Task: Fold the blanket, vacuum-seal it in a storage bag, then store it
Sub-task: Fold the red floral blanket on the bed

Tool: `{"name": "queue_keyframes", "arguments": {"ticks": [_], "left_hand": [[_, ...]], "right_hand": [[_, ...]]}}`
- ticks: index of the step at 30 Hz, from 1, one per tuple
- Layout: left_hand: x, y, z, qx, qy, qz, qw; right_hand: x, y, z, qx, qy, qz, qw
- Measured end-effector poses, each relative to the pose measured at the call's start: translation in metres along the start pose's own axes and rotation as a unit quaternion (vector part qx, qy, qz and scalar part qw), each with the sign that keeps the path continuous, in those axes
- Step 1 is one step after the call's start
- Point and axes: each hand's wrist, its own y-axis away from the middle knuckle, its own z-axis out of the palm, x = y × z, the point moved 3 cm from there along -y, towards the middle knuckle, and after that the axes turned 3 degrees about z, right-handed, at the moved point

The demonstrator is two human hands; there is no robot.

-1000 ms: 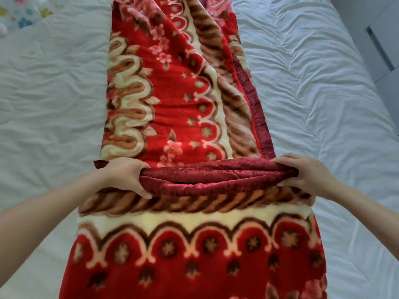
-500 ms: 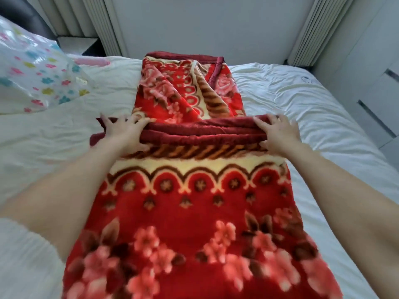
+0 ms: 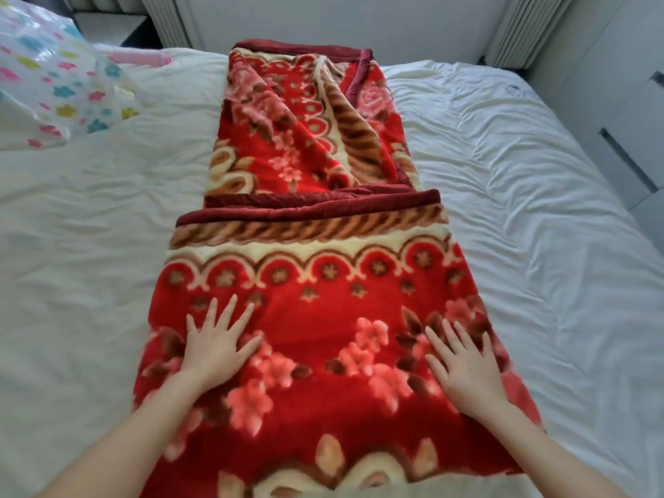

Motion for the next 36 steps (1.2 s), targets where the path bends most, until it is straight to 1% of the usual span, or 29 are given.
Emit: {"name": "queue_keyframes", "arguments": {"ticks": [2, 4, 5, 7, 8, 9, 11, 12, 14, 17, 20, 22, 24, 28, 32, 34, 36], "left_hand": [[-0.004, 0.032, 0.009, -0.008, -0.014, 0.017, 1.0], [-0.009, 0.061, 0.017, -0.002, -0.008, 0.005, 1.0], [-0.012, 0.074, 0.019, 0.007, 0.007, -0.02, 1.0], [-0.017, 0.098, 0.021, 0.02, 0.045, -0.086, 0.995], [-0.017, 0.109, 0.021, 0.022, 0.053, -0.108, 0.993], [-0.015, 0.118, 0.02, 0.018, 0.051, -0.118, 0.991], [-0.004, 0.131, 0.012, 0.006, 0.046, -0.112, 0.993], [0.007, 0.136, 0.006, 0.004, 0.05, -0.099, 0.994], [0.036, 0.145, -0.009, 0.007, 0.066, -0.065, 0.996], [0.091, 0.166, -0.032, 0.017, 0.066, -0.014, 0.998], [0.155, 0.195, -0.056, 0.048, 0.078, 0.048, 0.995], [0.206, 0.219, -0.076, 0.075, 0.094, 0.084, 0.989], [0.245, 0.236, -0.095, 0.096, 0.111, 0.102, 0.984], [0.359, 0.286, -0.122, 0.123, 0.146, 0.137, 0.972], [0.469, 0.334, -0.13, 0.154, 0.2, 0.126, 0.959], [0.516, 0.356, -0.131, 0.157, 0.227, 0.118, 0.954], [0.553, 0.372, -0.132, 0.153, 0.228, 0.113, 0.955]], "right_hand": [[0.009, 0.037, 0.011, 0.014, -0.024, 0.027, 0.999], [0.022, 0.069, 0.02, 0.045, -0.054, 0.088, 0.994], [0.028, 0.082, 0.024, 0.046, -0.088, 0.136, 0.986], [0.037, 0.106, 0.025, 0.039, -0.196, 0.228, 0.953], [0.04, 0.116, 0.025, 0.031, -0.242, 0.252, 0.936], [0.042, 0.126, 0.025, 0.021, -0.264, 0.255, 0.93], [0.045, 0.146, 0.018, 0.016, -0.261, 0.229, 0.938], [0.048, 0.157, 0.011, 0.027, -0.263, 0.221, 0.939], [0.055, 0.179, -0.007, 0.056, -0.28, 0.215, 0.934], [0.066, 0.216, -0.037, 0.073, -0.309, 0.184, 0.93], [0.088, 0.257, -0.073, 0.096, -0.343, 0.153, 0.922], [0.117, 0.29, -0.095, 0.101, -0.354, 0.141, 0.919], [0.138, 0.31, -0.11, 0.1, -0.361, 0.124, 0.919], [0.224, 0.375, -0.126, 0.087, -0.358, 0.101, 0.924], [0.319, 0.431, -0.131, 0.086, -0.364, 0.079, 0.924], [0.36, 0.454, -0.135, 0.088, -0.365, 0.066, 0.925], [0.394, 0.47, -0.141, 0.089, -0.367, 0.05, 0.925]]}}
